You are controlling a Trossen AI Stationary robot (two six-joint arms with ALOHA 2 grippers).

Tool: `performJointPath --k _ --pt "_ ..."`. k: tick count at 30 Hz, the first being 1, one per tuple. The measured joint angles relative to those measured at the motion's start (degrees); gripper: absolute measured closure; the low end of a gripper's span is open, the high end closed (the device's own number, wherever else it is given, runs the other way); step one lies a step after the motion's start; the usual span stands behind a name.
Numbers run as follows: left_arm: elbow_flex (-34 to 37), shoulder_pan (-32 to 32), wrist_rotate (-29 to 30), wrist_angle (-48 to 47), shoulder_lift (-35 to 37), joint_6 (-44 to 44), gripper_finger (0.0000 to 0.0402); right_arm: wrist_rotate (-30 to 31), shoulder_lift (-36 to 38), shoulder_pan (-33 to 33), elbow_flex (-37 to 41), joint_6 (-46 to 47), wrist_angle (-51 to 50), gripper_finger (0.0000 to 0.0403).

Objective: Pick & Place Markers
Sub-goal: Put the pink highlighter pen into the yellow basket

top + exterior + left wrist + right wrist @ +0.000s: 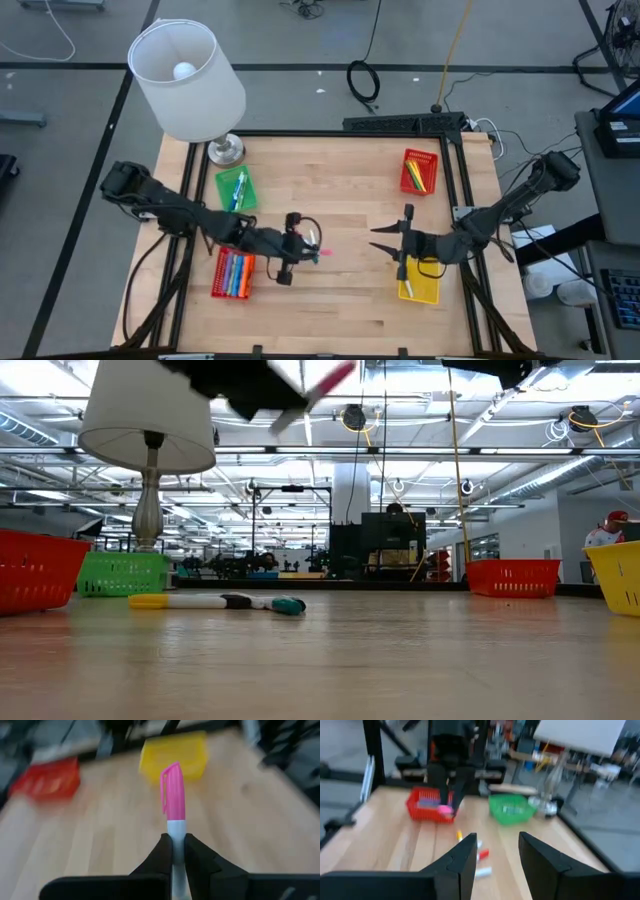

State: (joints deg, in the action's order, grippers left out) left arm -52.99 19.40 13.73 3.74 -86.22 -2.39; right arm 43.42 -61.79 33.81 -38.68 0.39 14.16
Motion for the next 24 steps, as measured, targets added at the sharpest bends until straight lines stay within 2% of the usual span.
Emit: performJointPath --k 3,6,9,17,20,24 --pt "0.02 -1.31 -6.14 8.69 -0.18 -5.81 0.0377 -1.16 -0.54 -1.6 4.78 -4.71 13.52 0.0268" --pt "0.02 -3.31 -9.57 15.61 -0.06 -10.22 0.0377 -6.83 -1.06 -3.89 8.29 -7.69 21.7 0.0263" --pt "0.02 -5.5 -12.64 18.83 -0.12 -12.11 0.0377 -12.05 -2.37 -5.88 9.04 -8.53 24.88 0.025" --pt "0.15 -9.4 -21.03 28.01 -3.52 -13.05 0.0377 -19.56 -10.77 -10.33 9.06 -7.39 39.9 0.0179" --pt "0.01 -10.03 -21.72 28.89 -4.81 -13.14 0.0377 -22.7 -13.79 -11.73 8.59 -7.19 44.27 0.0163" --pt "0.01 -10.54 -21.86 29.49 -6.61 -12.43 0.0377 -26.78 -17.9 -13.31 5.54 -6.02 43.86 0.0163"
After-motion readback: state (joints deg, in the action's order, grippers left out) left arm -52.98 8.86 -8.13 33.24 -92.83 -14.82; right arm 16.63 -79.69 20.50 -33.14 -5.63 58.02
